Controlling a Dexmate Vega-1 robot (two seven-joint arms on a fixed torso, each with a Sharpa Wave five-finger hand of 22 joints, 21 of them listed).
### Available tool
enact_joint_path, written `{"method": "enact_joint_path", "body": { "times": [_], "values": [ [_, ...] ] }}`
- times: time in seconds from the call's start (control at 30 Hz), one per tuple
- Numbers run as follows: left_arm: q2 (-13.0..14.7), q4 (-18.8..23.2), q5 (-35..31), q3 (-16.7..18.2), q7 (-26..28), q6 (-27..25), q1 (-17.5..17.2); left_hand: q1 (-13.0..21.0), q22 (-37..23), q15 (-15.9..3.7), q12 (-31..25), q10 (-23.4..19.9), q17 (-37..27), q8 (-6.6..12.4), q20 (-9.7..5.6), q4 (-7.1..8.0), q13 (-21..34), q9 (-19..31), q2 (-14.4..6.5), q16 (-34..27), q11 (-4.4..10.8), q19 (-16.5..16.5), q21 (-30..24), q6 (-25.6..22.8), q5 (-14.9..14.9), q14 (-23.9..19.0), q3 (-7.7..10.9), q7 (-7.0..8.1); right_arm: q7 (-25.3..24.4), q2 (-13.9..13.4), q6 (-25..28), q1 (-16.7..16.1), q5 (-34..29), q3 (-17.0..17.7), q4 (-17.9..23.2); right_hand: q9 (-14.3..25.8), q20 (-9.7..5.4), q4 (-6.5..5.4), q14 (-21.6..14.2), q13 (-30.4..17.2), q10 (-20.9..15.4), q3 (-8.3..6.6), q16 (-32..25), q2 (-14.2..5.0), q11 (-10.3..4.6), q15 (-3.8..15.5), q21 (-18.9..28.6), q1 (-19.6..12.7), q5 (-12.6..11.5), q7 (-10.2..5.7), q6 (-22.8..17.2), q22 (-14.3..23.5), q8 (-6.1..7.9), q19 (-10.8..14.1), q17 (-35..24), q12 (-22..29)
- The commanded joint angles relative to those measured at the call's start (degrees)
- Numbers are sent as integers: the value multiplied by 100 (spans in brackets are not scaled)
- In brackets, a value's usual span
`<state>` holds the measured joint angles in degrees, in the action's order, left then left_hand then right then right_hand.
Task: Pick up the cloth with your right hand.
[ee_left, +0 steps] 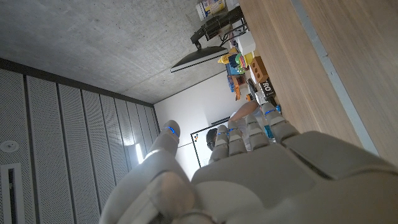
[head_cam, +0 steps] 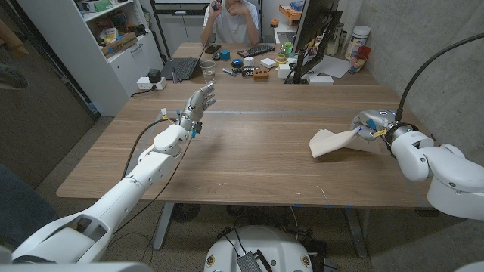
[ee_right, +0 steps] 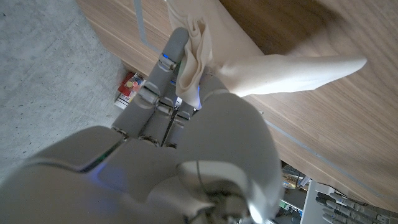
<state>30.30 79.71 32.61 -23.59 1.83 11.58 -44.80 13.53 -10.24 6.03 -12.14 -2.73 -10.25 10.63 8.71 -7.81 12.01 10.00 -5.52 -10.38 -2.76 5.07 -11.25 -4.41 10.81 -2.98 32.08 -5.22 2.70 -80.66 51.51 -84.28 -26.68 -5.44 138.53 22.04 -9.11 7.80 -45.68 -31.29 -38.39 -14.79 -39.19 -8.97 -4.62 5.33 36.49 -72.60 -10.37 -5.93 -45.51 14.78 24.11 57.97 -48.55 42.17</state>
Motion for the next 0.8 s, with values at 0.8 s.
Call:
{"method": "enact_joint_path", "body": {
  "times": [0.8],
  "values": [
    [19, 97, 44, 7, -30, 13, -129, 54, -18, 1, -30, 5, -13, 17, 30, -23, 3, 30, -35, -32, -24, -23, -22, -49, 24, 23, 42, -3, 2348, 2049, -1103, -615, -3019, 1715, 750, 111, -310, -36, -264, -658, -305, -25, -9, -12, -188, 731, 302, 106, -40, 13, -140, -13, -62, 60, -325, 419]
  ]
}}
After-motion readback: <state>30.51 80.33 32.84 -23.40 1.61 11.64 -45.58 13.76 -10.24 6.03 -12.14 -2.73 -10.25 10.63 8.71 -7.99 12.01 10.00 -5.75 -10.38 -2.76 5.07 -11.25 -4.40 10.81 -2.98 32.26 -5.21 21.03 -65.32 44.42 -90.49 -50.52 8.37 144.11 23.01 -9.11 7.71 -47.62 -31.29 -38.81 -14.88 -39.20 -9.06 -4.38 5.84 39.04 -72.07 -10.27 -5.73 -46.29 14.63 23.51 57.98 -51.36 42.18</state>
